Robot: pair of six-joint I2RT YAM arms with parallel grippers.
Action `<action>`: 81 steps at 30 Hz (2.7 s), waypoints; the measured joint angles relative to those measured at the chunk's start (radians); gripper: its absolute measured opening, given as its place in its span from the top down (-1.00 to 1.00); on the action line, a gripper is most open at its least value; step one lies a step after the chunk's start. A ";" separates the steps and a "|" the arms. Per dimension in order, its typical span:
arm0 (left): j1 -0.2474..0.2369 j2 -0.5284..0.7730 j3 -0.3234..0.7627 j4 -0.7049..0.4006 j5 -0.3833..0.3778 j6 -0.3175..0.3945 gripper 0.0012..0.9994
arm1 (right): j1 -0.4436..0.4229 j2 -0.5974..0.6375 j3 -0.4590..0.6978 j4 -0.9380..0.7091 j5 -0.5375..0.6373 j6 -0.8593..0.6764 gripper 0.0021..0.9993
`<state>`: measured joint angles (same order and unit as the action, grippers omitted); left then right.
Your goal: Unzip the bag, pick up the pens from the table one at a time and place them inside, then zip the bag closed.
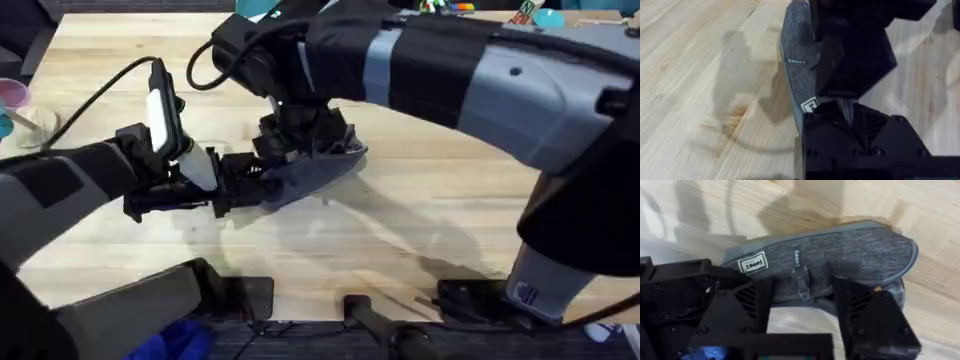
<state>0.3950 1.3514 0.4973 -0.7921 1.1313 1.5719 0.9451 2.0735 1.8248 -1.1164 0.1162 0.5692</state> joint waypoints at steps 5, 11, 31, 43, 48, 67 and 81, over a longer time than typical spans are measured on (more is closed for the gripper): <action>0.000 0.000 0.000 -0.001 0.000 0.000 0.92 | 0.000 0.000 0.000 -0.017 0.010 0.000 -0.06; 0.000 0.000 0.000 -0.003 0.000 0.000 0.92 | -0.002 0.000 -0.001 -0.029 0.021 0.000 0.33; 0.000 0.000 0.000 -0.003 0.000 0.000 0.92 | -0.005 0.000 0.000 -0.040 0.033 -0.016 0.94; 0.000 0.000 0.000 0.005 0.008 0.000 0.92 | -0.036 0.000 0.100 -0.123 0.034 -0.028 0.94; 0.000 0.000 0.000 0.008 0.008 0.000 0.92 | -0.037 0.000 0.116 -0.140 0.044 -0.039 0.94; -0.005 0.000 0.000 0.012 0.030 0.000 0.92 | -0.179 0.000 0.119 -0.212 0.069 -0.043 0.94; -0.013 0.000 0.000 0.019 0.051 0.000 0.92 | -0.334 0.000 0.094 -0.189 0.060 0.011 0.94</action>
<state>0.3820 1.3514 0.4973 -0.7731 1.1820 1.5719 0.6113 2.0735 1.9185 -1.3055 0.1761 0.5805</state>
